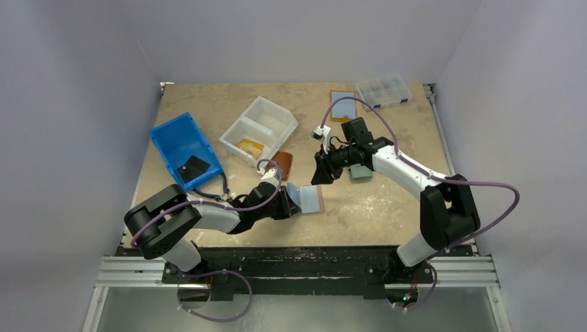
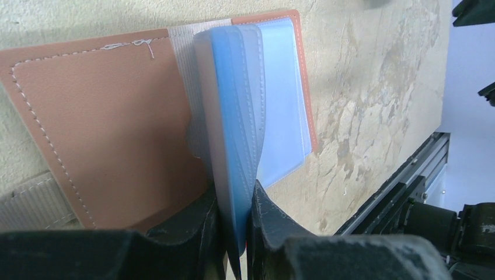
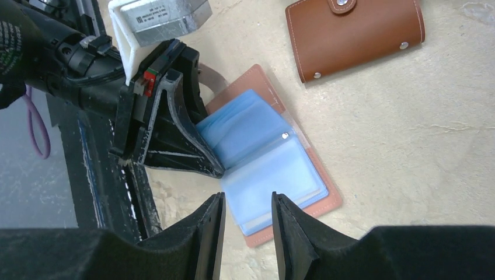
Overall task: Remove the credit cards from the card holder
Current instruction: Remove the credit card from the card holder.
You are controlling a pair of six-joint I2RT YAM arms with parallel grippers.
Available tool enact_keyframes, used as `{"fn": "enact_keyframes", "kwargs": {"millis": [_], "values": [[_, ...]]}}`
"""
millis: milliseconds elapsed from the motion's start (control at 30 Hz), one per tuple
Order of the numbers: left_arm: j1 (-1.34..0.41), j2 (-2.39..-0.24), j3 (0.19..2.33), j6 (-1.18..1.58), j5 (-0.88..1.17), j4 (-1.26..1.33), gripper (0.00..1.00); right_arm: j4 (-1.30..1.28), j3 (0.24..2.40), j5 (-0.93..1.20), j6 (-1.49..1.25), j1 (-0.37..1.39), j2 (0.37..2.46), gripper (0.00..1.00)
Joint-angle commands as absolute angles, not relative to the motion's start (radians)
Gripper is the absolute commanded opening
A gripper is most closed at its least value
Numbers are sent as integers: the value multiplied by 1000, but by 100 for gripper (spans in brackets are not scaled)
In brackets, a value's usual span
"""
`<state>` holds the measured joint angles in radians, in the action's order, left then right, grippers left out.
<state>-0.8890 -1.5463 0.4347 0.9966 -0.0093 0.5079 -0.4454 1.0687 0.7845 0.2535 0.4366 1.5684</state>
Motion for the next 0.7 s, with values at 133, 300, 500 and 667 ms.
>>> {"fn": "enact_keyframes", "kwargs": {"millis": [133,300,500,667], "values": [[-883,-1536,385,1070,-29,530,15,-564,1096,849,439,405,1576,42],[-883,-1553,379,1101,-16,573,13,-587,1093,871,465,397,1606,42],[-883,-1554,375,1113,-15,600,13,-588,1094,880,456,397,1652,43],[-883,-1554,372,1118,-20,614,13,-586,1095,884,453,399,1683,43]]}}
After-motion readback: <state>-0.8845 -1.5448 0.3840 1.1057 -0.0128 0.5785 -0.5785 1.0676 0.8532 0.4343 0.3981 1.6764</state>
